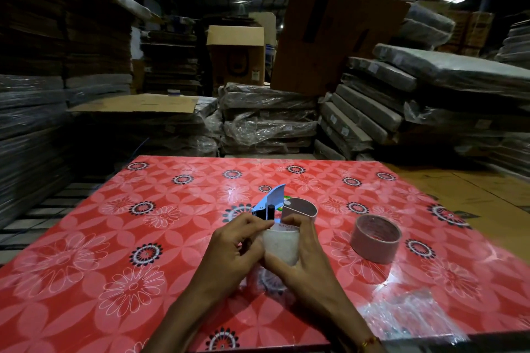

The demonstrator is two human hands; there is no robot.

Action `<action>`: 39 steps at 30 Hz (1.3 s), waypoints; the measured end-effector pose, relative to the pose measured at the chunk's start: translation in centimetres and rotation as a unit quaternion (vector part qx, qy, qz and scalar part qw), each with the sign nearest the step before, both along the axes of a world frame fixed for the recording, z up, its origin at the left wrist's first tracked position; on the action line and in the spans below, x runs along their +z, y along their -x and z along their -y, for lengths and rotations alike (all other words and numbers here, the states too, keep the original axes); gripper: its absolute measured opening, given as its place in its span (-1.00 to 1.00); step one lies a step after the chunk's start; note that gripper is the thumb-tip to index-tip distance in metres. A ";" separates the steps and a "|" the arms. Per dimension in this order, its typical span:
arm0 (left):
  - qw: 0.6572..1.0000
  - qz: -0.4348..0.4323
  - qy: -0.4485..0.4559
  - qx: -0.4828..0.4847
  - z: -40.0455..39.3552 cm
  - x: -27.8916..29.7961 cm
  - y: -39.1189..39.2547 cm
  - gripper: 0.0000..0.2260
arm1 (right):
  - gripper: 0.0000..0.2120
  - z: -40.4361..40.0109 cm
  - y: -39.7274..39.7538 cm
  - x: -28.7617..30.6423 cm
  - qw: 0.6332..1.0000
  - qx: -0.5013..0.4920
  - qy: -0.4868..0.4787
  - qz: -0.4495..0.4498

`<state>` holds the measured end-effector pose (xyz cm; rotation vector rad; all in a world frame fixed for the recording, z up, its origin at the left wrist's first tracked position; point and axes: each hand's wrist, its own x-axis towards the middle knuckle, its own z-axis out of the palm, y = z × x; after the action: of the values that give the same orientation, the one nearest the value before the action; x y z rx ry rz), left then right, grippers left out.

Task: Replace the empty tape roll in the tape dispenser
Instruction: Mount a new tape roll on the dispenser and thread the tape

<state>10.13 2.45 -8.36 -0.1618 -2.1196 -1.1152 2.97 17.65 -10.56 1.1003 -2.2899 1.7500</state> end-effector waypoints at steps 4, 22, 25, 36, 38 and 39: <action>1.000 0.021 -0.011 -0.002 0.1 0.0 0.2 -0.60 | -0.42 0.1 0.0 -0.1 1.000 -0.001 0.018 0.015; 0.997 0.057 -0.040 -0.031 0.2 0.5 -0.2 -0.63 | -0.40 0.3 1.2 -0.7 0.998 0.044 0.031 0.045; 0.997 0.059 -0.024 -0.030 0.2 0.5 -0.2 -0.57 | -0.46 -0.3 1.9 -0.6 0.995 0.077 0.006 0.063; 0.997 0.063 -0.015 -0.038 -0.2 0.1 -0.9 -0.51 | -0.68 -0.4 2.6 -0.8 0.995 0.075 0.006 0.068; 0.997 0.061 -0.014 -0.036 -0.2 0.3 -0.9 -0.52 | -0.71 -0.4 2.5 -0.6 0.995 0.069 0.014 0.068; 0.998 0.062 -0.011 -0.032 -0.2 0.3 -0.9 -0.50 | -0.71 -0.3 2.4 -0.5 0.994 0.072 0.021 0.075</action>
<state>11.05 2.66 -8.08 -0.1550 -2.2238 -1.2133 0.58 18.00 -11.07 1.1922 -2.2956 1.9887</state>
